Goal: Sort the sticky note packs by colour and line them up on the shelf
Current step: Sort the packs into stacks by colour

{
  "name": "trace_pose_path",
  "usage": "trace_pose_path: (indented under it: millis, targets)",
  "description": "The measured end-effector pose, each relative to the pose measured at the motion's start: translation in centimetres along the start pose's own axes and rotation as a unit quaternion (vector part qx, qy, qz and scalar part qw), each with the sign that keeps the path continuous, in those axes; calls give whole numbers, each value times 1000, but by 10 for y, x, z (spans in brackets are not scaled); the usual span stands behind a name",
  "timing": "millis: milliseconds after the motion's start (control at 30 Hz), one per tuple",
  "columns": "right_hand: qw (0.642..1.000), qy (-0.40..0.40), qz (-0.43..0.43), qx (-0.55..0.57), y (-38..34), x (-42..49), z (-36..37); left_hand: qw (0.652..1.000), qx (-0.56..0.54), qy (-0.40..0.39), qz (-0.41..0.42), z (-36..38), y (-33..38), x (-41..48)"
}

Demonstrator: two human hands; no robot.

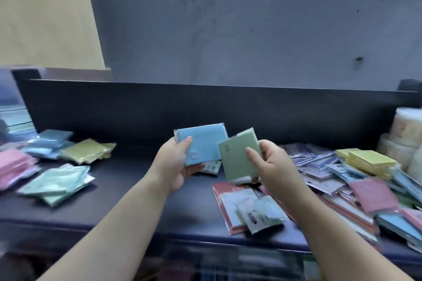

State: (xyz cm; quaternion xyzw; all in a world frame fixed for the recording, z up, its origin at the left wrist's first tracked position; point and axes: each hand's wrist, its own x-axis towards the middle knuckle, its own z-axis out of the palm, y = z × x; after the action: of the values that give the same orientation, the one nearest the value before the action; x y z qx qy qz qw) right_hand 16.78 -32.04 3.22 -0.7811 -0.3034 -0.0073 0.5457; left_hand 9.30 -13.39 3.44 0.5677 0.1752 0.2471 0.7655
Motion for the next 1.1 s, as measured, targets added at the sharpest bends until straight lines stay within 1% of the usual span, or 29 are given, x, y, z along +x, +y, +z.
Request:
trace_pose_path:
  millis: [100, 167, 333, 500, 667, 800, 933, 1000, 1100]
  targets:
    - [996, -18, 38, 75, -19, -3, 37, 1000, 10, -6, 17, -45, 7, -17]
    - [993, -26, 53, 103, -36, -6, 64, 999, 25, 0, 27, -80, 13, -28]
    - [986, -76, 73, 126, -74, -11, 143, 997, 44, 41, 50, -182, 32, -56]
    - [980, -113, 88, 137, -111, -16, 243, 993, 22, 85, 74, -290, 58, -74]
    - [975, -122, 95, 162, -137, -14, 319, 987, 10, 138, 81, -371, 76, -77]
    - [971, -123, 116, 167, -144, 0, 349, 982, 2, 164, 93, -408, 85, -72]
    - [977, -133, 115, 124, -140, 21, 364, 978, -3, 179, 108, -421, 90, -60]
    - [977, -152, 110, 100, -136, 32, 367, 977, 1, 183, 110, -422, 93, -51]
    - [972, -205, 104, 39, -133, 47, 371, 975, 16, 195, 108, -420, 98, -34]
